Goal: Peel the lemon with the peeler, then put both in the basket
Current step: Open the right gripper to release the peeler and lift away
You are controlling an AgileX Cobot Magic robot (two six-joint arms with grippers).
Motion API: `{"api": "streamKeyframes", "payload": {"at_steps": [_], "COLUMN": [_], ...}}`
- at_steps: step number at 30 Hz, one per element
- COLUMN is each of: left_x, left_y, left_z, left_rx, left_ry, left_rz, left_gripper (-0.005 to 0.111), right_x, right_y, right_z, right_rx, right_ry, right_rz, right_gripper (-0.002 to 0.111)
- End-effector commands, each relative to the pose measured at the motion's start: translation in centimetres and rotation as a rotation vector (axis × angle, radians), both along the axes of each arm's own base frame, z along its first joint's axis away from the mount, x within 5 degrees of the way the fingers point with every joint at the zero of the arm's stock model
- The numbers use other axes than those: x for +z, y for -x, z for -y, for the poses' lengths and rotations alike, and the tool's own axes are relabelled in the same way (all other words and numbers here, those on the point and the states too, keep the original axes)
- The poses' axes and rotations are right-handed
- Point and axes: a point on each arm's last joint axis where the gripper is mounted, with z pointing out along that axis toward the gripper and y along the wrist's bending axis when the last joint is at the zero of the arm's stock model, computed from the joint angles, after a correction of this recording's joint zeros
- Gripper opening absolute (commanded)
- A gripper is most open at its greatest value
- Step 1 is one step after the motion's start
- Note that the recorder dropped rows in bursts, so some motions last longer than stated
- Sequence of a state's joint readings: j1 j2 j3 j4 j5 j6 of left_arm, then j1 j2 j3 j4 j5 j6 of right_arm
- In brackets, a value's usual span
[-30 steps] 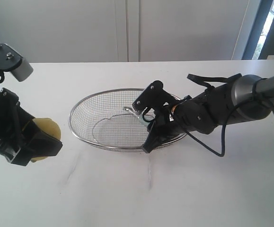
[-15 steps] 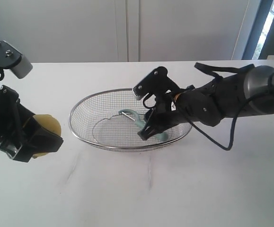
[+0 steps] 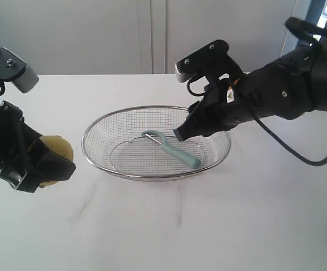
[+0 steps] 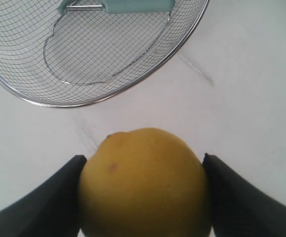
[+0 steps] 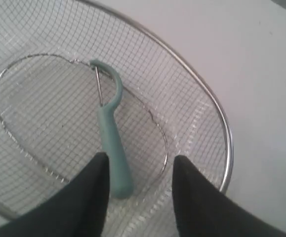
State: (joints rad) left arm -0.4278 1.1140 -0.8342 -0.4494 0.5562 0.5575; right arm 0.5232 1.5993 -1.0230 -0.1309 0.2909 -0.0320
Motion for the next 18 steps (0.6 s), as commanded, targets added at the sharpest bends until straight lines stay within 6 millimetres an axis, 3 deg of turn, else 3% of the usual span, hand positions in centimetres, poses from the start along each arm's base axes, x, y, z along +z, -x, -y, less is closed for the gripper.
{"api": "streamKeyframes", "payload": {"at_steps": [1, 4, 5, 13, 18], "left_x": [0.4, 0.5, 0.5, 0.4, 0.5], "left_y": [0.1, 0.1, 0.1, 0.0, -0.2], "left_z": [0.1, 0.1, 0.1, 0.1, 0.0], "left_rx": [0.003, 0.006, 0.006, 0.011, 0.023], "left_ry": [0.025, 0.027, 0.027, 0.028, 0.024], "left_rz": [0.008, 0.013, 0.013, 0.019, 0.051], "left_gripper": [0.000, 0.000, 0.000, 0.000, 0.000], "right_x": [1.1, 1.8, 2.1, 5.4, 6.9], "right_y": [1.7, 3.0, 3.4, 8.0, 9.4], "right_z": [1.4, 2.3, 2.6, 4.7, 5.5], "right_rx": [-0.039, -0.056, -0.063, -0.095, -0.096], "right_ry": [0.061, 0.112, 0.119, 0.124, 0.115], "right_rz": [-0.109, -0.183, -0.201, -0.352, -0.333], "right_gripper": [0.022, 0.002, 0.000, 0.000, 0.000]}}
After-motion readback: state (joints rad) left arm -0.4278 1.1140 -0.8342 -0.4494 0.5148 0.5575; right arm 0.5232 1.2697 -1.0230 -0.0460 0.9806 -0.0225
